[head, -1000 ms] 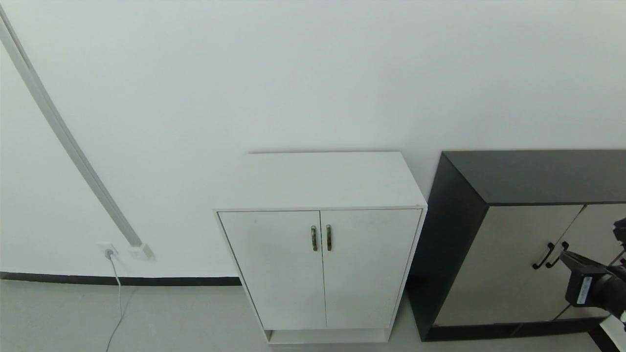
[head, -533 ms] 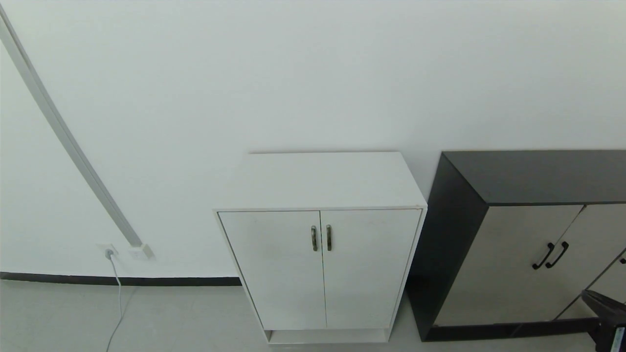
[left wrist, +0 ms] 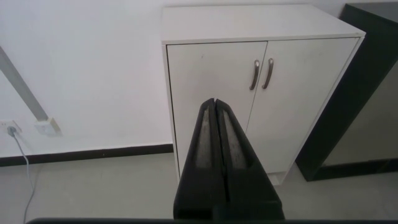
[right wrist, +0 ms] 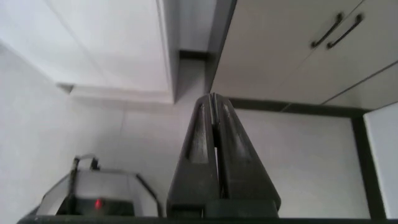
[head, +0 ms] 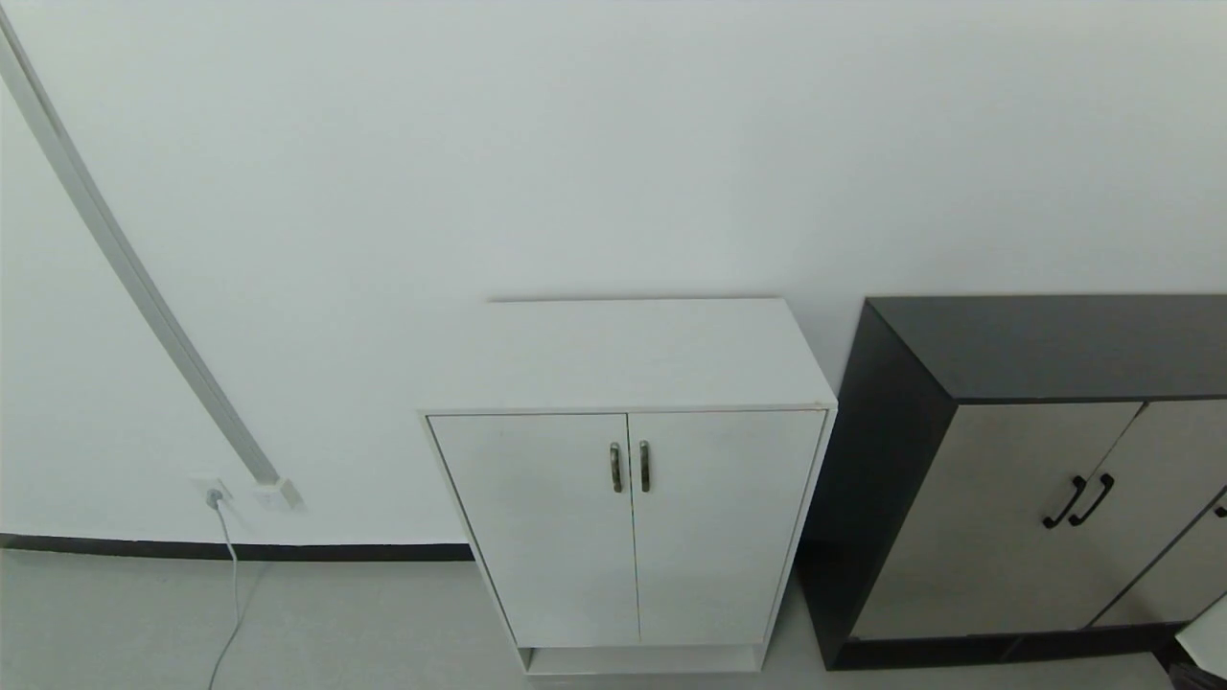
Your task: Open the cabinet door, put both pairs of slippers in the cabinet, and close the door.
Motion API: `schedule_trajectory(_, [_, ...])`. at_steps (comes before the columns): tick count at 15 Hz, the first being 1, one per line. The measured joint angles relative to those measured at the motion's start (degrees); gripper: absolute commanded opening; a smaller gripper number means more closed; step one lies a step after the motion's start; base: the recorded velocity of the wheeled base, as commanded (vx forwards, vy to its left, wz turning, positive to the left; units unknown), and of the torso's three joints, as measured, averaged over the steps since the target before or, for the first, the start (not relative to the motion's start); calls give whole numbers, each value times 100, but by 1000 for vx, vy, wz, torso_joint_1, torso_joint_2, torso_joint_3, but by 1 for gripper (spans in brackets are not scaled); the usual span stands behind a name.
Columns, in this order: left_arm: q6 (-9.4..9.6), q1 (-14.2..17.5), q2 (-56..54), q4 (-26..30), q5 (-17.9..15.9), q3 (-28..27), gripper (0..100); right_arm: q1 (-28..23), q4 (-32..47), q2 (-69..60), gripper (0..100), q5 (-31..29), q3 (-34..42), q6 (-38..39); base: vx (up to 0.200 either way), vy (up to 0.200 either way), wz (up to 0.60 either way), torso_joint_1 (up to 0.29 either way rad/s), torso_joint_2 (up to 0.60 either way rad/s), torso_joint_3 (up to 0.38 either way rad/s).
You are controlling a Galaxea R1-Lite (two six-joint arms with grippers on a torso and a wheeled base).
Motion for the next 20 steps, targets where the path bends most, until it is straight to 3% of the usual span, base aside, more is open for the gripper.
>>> schedule_trajectory(7, [-2,0,0,-2,0,0,0,0,1574,-1357,0,306,0,46,0,0,0,0,0,0])
schedule_trajectory(20, [-7,0,0,-2,0,0,0,199,2194,-2041,0,639,0,68,0,0,0,0,0,0])
